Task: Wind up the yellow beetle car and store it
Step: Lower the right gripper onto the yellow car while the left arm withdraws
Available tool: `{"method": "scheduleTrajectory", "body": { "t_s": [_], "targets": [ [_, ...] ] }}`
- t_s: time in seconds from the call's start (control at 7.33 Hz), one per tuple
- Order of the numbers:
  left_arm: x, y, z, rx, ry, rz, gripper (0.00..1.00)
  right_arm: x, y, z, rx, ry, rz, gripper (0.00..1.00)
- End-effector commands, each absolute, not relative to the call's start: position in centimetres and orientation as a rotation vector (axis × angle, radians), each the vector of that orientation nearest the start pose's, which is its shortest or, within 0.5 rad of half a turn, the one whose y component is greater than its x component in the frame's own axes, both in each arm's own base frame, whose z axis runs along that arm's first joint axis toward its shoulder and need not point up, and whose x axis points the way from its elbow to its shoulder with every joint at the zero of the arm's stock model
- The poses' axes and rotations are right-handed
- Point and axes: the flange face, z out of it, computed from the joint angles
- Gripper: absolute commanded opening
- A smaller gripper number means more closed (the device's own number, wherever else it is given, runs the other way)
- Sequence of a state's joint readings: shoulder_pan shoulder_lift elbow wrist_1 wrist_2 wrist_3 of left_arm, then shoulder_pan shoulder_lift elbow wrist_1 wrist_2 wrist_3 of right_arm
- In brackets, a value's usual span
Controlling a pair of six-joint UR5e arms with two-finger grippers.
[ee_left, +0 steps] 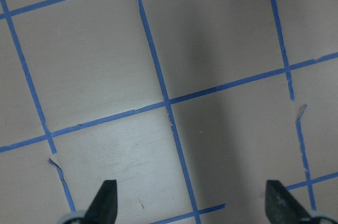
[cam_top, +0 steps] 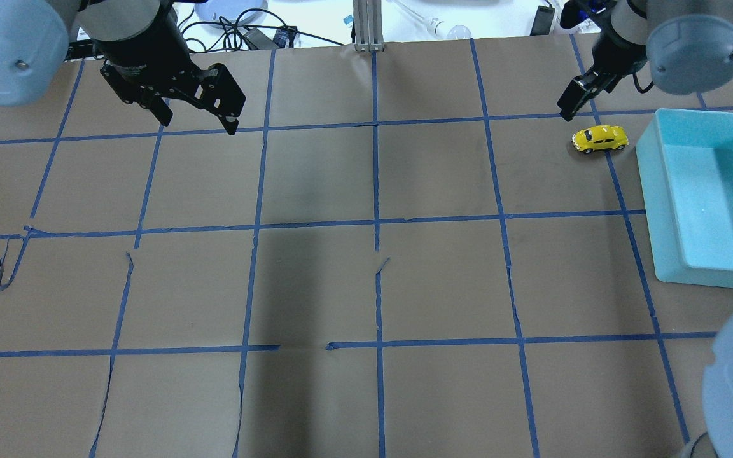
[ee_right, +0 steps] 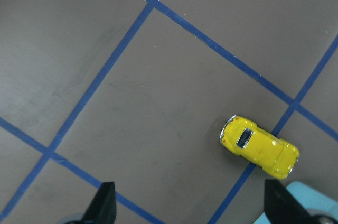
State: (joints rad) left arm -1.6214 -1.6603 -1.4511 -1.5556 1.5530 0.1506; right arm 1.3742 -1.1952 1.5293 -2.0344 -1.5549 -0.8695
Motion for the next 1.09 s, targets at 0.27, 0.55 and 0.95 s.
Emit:
{"method": "scheduleTrajectory", "body": {
  "t_s": [0.27,0.55,0.95],
  "targets": [
    [-16.3,-52.6,50.7,0.288,3.104,-0.090,1.00,-3.9,-67.7,24.7,-1.939,2.570,-0.154,1.00],
    [-16.3,-52.4,50.6,0.288,3.104,-0.087,1.00,-4.7,-68.4,22.5,-2.208,2.339,-0.089,1.00],
    [-16.3,-52.5,50.4,0.283,3.105,-0.078,1.00,-6.4,-71.2,20.9,-2.526,2.104,0.037,1.00]
  ]
}}
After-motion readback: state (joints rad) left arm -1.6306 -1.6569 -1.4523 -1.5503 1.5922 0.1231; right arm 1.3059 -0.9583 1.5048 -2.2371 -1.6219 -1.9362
